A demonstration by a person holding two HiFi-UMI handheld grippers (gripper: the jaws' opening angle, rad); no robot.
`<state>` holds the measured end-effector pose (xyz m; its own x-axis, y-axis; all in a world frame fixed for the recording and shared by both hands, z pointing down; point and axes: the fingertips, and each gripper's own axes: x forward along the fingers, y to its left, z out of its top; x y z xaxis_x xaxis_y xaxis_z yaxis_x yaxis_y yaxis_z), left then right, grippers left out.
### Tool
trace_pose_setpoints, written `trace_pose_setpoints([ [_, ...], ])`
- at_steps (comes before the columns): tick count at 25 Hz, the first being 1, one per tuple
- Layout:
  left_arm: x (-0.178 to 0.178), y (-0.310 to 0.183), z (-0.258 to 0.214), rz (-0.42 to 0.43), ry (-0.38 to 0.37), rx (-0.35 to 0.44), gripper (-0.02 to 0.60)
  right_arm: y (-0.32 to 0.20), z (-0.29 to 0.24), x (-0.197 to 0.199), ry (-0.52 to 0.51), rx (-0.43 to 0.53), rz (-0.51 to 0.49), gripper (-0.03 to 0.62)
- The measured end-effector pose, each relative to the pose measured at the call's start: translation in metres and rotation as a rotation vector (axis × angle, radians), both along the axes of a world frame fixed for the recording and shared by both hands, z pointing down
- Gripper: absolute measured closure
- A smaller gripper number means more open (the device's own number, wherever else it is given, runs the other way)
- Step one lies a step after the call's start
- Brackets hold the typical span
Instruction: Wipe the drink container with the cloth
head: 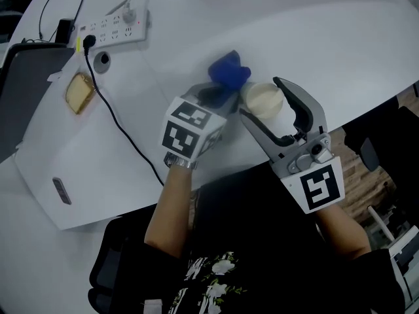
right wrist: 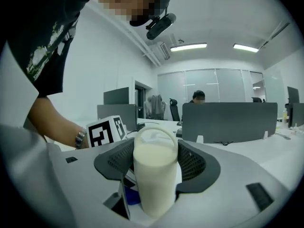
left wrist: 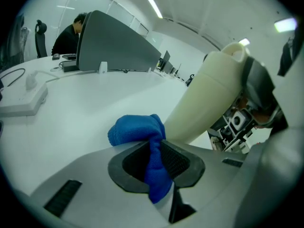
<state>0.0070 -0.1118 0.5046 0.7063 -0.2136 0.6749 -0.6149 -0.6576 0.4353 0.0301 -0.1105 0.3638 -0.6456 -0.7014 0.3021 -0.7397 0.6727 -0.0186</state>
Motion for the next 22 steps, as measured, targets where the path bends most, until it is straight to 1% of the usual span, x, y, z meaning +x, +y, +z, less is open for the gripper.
trace_pose_setpoints([
  [1, -0.002, 0.002, -0.007, -0.006, 0.030, -0.010, 0.515, 0.001, 0.003, 0.002, -0.008, -0.033, -0.044, 0.315],
  [2, -0.004, 0.003, -0.019, -0.015, 0.074, -0.018, 0.515, 0.002, 0.006, 0.003, -0.011, -0.065, -0.113, 0.315],
  [3, -0.006, 0.003, -0.035, -0.025, 0.126, -0.019, 0.515, 0.004, 0.007, 0.003, -0.001, -0.086, -0.213, 0.315],
  [4, -0.009, 0.002, -0.053, -0.035, 0.184, -0.014, 0.515, 0.006, 0.008, 0.002, 0.023, -0.091, -0.336, 0.315],
  [6, -0.010, -0.002, -0.091, -0.048, 0.310, -0.001, 0.515, 0.010, 0.006, -0.001, 0.083, -0.066, -0.594, 0.315],
  [7, -0.009, -0.004, -0.108, -0.046, 0.368, 0.005, 0.515, 0.011, 0.005, -0.002, 0.106, -0.055, -0.689, 0.316],
  [8, -0.006, -0.004, -0.121, -0.033, 0.408, 0.012, 0.515, 0.010, 0.005, -0.002, 0.120, -0.055, -0.750, 0.315],
  [9, -0.003, -0.004, -0.129, -0.014, 0.424, 0.021, 0.515, 0.009, 0.004, -0.002, 0.126, -0.061, -0.785, 0.316],
  [11, 0.001, -0.003, -0.127, 0.015, 0.404, 0.032, 0.515, 0.007, 0.004, -0.003, 0.130, -0.075, -0.816, 0.316],
  [14, 0.002, -0.004, -0.100, 0.020, 0.347, -0.004, 0.515, 0.008, 0.004, -0.005, 0.120, -0.087, -0.821, 0.316],
  [16, 0.002, -0.005, -0.077, 0.040, 0.271, -0.020, 0.515, 0.008, 0.005, -0.005, 0.110, -0.095, -0.814, 0.315],
  [18, 0.004, -0.007, -0.050, 0.078, 0.174, -0.031, 0.515, 0.007, 0.005, -0.004, 0.105, -0.099, -0.812, 0.316],
  [20, 0.007, -0.006, -0.022, 0.115, 0.089, -0.059, 0.515, 0.006, 0.005, -0.004, 0.098, -0.095, -0.811, 0.315],
  [22, 0.008, -0.003, -0.001, 0.139, 0.033, -0.081, 0.515, 0.006, 0.004, -0.006, 0.095, -0.085, -0.812, 0.315],
])
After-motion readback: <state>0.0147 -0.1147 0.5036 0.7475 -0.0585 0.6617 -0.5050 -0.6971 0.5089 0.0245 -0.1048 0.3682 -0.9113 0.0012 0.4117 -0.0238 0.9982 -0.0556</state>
